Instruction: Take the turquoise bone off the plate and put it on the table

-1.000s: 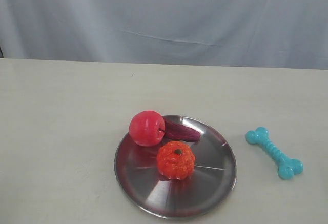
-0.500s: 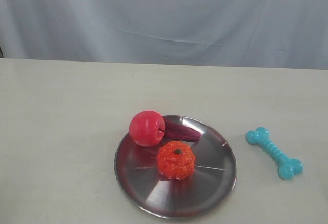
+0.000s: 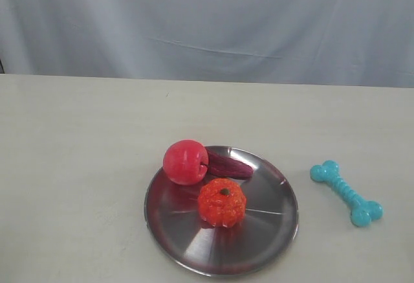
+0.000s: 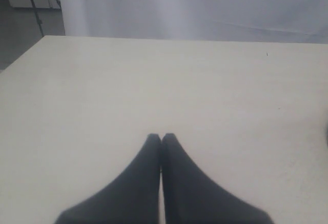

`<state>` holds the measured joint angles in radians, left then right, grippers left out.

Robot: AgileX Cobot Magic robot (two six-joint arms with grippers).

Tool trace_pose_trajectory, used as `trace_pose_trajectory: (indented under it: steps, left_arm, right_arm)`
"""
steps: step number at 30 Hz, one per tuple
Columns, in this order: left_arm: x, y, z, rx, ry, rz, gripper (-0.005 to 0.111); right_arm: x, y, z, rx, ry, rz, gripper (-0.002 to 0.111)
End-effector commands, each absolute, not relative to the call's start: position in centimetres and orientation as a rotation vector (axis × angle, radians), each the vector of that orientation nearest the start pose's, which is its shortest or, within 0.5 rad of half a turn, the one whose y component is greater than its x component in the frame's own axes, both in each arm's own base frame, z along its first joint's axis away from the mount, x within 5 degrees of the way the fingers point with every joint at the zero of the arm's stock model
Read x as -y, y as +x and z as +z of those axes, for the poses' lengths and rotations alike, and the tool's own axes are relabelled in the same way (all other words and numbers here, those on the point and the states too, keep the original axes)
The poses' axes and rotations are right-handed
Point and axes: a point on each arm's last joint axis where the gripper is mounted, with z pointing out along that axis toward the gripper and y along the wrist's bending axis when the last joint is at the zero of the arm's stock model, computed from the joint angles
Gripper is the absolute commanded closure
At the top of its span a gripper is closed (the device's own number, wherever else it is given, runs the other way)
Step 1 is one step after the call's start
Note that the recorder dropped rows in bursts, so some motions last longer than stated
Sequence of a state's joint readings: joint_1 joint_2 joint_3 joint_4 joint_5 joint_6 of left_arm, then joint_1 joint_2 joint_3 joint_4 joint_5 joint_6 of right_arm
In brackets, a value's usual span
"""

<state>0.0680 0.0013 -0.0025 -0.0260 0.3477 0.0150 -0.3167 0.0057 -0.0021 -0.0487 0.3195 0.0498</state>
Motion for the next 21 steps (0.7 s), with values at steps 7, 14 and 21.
trace_pose_trajectory:
  steps: [7, 14, 21]
  left_arm:
    - [-0.22, 5.35, 18.23, -1.825, -0.065, 0.019, 0.107]
    - [-0.22, 5.35, 18.23, -1.825, -0.065, 0.019, 0.107]
    - [-0.22, 5.35, 18.23, -1.825, -0.065, 0.019, 0.107]
  right_arm:
    - [1.84, 5.01, 18.17, -1.806, 0.342, -0.215, 0.109]
    - [1.84, 5.02, 18.19, -1.804, 0.341, -0.215, 0.109]
    - [1.84, 5.02, 18.19, -1.804, 0.341, -0.215, 0.109]
